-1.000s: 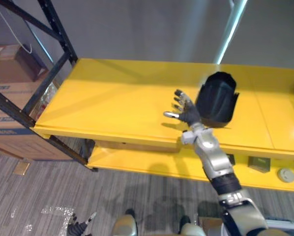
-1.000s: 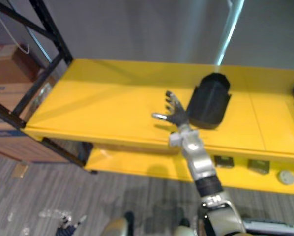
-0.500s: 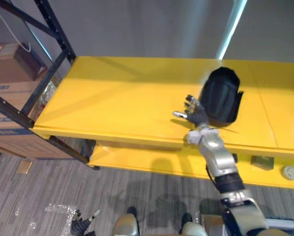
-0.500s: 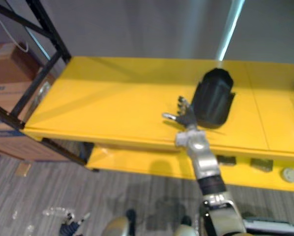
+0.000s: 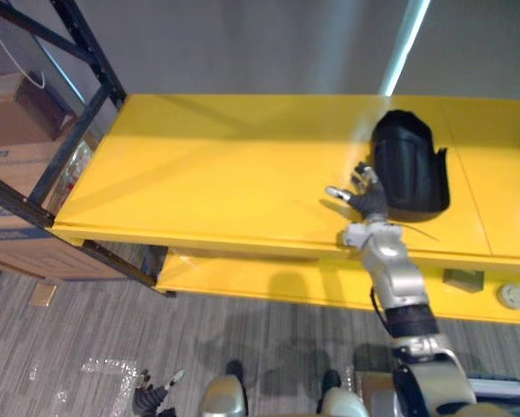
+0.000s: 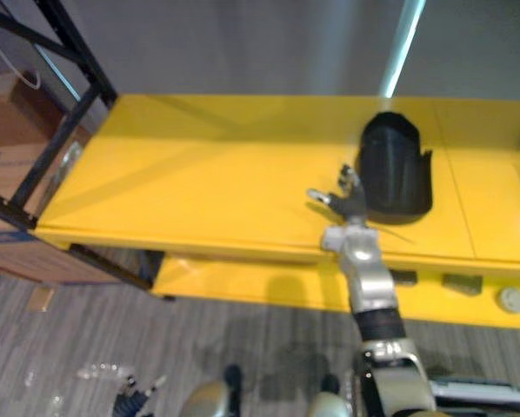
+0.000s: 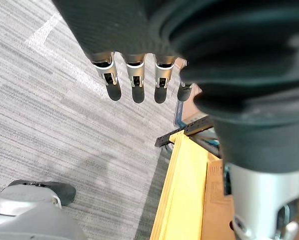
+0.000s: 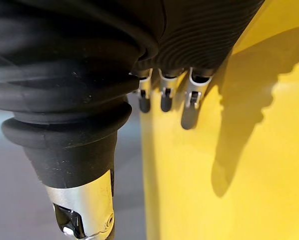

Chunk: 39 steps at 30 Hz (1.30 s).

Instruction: Walk over and take plastic housings, then place them on the shelf

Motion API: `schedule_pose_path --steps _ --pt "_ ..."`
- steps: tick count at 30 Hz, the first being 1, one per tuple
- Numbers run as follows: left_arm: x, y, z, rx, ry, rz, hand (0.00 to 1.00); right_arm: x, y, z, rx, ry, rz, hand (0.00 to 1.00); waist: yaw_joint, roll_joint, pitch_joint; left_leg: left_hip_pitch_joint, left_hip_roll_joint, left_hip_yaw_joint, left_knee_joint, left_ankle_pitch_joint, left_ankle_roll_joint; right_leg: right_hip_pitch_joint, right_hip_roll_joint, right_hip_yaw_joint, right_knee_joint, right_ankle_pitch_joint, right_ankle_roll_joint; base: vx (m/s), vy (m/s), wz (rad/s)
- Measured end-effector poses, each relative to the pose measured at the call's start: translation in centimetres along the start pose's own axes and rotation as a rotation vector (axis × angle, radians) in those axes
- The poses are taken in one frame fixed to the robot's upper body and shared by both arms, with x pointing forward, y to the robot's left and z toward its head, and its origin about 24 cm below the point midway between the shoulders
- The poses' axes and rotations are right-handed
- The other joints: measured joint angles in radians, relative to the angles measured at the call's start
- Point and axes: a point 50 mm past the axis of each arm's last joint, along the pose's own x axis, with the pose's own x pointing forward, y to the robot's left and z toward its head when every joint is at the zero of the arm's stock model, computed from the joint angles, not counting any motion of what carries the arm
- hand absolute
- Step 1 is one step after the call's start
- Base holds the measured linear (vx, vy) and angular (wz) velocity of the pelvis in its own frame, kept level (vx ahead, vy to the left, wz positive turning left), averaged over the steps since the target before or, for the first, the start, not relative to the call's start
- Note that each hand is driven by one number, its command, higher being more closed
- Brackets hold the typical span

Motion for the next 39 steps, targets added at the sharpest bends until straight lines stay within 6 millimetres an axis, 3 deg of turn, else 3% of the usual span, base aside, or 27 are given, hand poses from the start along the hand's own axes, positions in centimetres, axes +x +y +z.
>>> schedule_pose_path --steps 21,26,27,34,36,39 --pt "0.0 0.0 0.1 -0.002 -0.002 0.016 0.00 0.3 -1.0 0.9 0.024 -0.036 0.003 0.00 -0.017 -0.002 0.004 -0.001 0.000 0.001 -0.001 0.000 0.000 -0.014 -0.001 0.004 0.024 -0.014 0.000 0.00 0.000 0.00" --pt "0.2 -0.1 0.4 -0.005 -0.009 0.012 0.00 0.0 -0.3 4.1 0.075 -0.245 0.170 0.00 -0.021 -0.004 0.024 -0.002 0.002 0.000 0.000 0.000 -0.001 -0.013 0.001 0.004 0.023 -0.014 0.000 0.00 0.000 0.00" --pt "0.2 -0.2 0.4 -0.005 -0.011 0.010 0.00 -0.3 0.0 5.0 0.088 -0.305 0.202 1.00 -0.022 -0.005 0.025 -0.002 0.002 0.000 0.000 0.000 -0.001 -0.013 0.001 0.004 0.022 -0.014 0.000 0.00 0.000 0.00" --pt "0.3 -0.3 0.7 -0.009 -0.020 0.007 0.00 -2.6 -0.4 10.3 0.151 -0.619 0.209 1.00 -0.026 -0.012 0.029 -0.002 0.003 0.000 -0.002 0.000 -0.001 -0.012 0.003 0.004 0.015 -0.014 0.000 0.00 0.000 0.00" --pt "0.3 -0.1 0.7 -0.015 -0.020 0.009 0.00 -4.2 -2.2 11.3 0.143 -0.706 0.120 1.00 -0.026 -0.020 0.033 -0.002 0.003 0.002 -0.005 0.000 -0.001 -0.012 0.003 0.004 0.013 -0.014 0.000 0.00 0.000 0.00" --pt "0.2 0.4 0.4 -0.047 -0.019 0.027 0.00 -6.2 -5.3 10.1 0.099 -0.706 -0.040 1.00 -0.039 -0.041 0.032 -0.002 0.003 0.010 -0.012 0.000 -0.001 -0.020 0.003 0.012 0.011 -0.014 0.000 0.00 0.000 -0.08"
